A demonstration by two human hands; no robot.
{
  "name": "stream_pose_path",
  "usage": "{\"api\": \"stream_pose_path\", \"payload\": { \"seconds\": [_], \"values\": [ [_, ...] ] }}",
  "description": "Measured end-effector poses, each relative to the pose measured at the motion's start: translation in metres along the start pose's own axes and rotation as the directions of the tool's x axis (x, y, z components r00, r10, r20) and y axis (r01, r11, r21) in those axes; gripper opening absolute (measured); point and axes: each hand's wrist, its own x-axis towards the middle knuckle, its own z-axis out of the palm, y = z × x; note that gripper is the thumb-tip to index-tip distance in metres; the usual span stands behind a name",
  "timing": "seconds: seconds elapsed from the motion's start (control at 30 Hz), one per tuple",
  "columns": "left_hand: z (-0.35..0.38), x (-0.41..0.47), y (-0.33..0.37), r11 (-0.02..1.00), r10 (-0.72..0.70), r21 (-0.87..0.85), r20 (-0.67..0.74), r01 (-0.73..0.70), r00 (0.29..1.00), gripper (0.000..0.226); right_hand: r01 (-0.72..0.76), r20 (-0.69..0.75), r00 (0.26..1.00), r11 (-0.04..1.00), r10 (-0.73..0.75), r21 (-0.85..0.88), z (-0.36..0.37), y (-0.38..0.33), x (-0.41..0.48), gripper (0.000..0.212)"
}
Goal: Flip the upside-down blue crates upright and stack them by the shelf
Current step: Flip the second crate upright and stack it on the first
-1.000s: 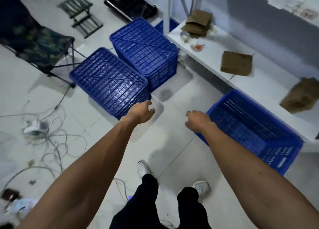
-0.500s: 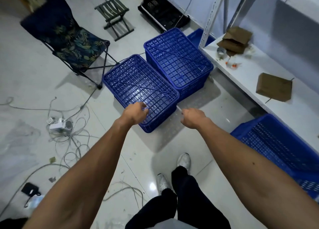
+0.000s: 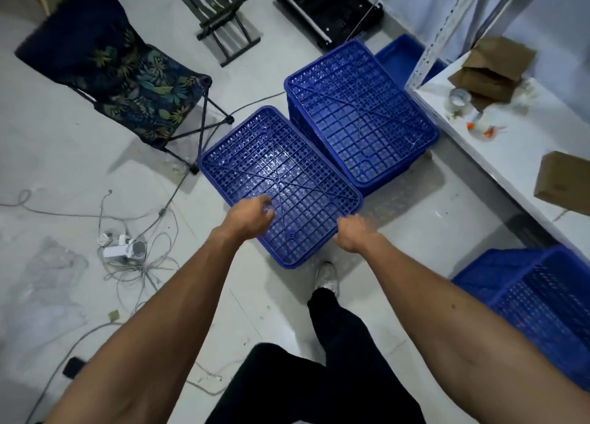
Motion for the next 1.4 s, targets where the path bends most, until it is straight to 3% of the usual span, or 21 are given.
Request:
{"api": "stream_pose_path", "payload": {
  "seconds": [0.27, 0.43, 0.6, 0.87, 1.07, 1.23, 1.4],
  "values": [
    [-0.047, 0.075, -0.044, 0.994, 0.017, 0.102, 0.088, -0.026, 0.996, 0.038, -0.073, 0.109, 0.992, 0.993, 0.063, 0.089, -0.009, -0.038, 0.050, 0.035],
    [-0.053, 0.132, -0.089, 0.977, 0.097, 0.167, 0.191, -0.130, 0.977, 0.037, -0.186, 0.141, 0.977, 0.958, 0.158, 0.219, -0.002, -0.071, 0.078, 0.038],
    [-0.055, 0.211, -0.154, 0.930, 0.169, 0.267, 0.304, -0.254, 0.938, 0.043, -0.333, 0.124, 0.942, 0.821, 0.312, 0.464, 0.037, -0.122, 0.129, 0.033],
    [-0.064, 0.299, -0.259, 0.792, 0.288, 0.416, 0.389, -0.446, 0.875, 0.054, -0.515, 0.213, 0.847, 0.650, 0.488, 0.558, 0.117, -0.190, 0.172, 0.061],
    [-0.049, 0.315, -0.274, 0.804, 0.285, 0.403, 0.386, -0.438, 0.878, 0.054, -0.609, 0.270, 0.746, 0.460, 0.608, 0.647, 0.158, -0.207, 0.164, 0.074],
    [-0.034, 0.347, -0.295, 0.792, 0.301, 0.440, 0.323, -0.424, 0.897, 0.054, -0.614, 0.255, 0.708, 0.397, 0.658, 0.683, 0.204, -0.194, 0.177, 0.068],
    [-0.003, 0.401, -0.319, 0.799, 0.285, 0.500, 0.174, -0.334, 0.943, 0.064, -0.672, 0.261, 0.547, 0.232, 0.795, 0.703, 0.237, -0.191, 0.219, 0.080]
  ]
}}
